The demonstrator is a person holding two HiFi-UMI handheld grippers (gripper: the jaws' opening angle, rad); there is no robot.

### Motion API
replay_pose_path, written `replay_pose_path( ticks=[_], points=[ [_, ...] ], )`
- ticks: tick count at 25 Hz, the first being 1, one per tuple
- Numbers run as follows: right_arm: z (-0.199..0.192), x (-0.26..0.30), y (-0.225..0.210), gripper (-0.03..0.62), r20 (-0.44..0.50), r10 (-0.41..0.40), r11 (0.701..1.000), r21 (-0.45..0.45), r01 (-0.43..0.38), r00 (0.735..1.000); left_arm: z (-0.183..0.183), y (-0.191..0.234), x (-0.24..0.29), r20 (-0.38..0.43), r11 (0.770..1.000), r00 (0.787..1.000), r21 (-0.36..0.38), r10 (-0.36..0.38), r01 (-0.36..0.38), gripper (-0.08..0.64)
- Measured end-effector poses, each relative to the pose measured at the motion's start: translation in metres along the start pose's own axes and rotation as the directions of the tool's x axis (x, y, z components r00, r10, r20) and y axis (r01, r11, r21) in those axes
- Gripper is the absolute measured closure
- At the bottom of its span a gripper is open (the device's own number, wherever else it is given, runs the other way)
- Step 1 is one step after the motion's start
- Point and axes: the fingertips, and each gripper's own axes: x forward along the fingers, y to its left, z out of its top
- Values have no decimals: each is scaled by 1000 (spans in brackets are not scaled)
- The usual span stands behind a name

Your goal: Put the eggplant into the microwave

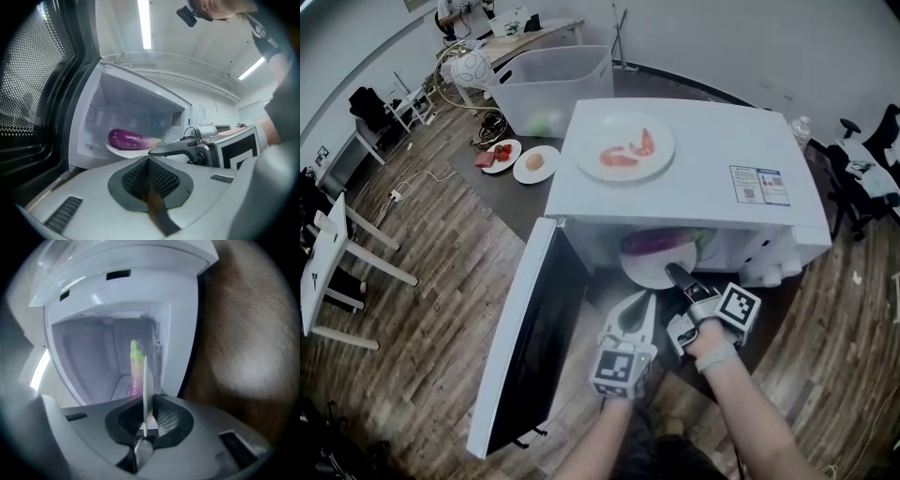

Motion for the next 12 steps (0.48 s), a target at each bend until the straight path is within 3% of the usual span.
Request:
replay_pose_path(
  ticks=[12],
  points=[
    [-9, -4, 4, 462, -101, 40, 992, -118, -52, 994, 3, 6, 8, 10, 1000, 1000, -24, 14, -14, 558]
  ],
)
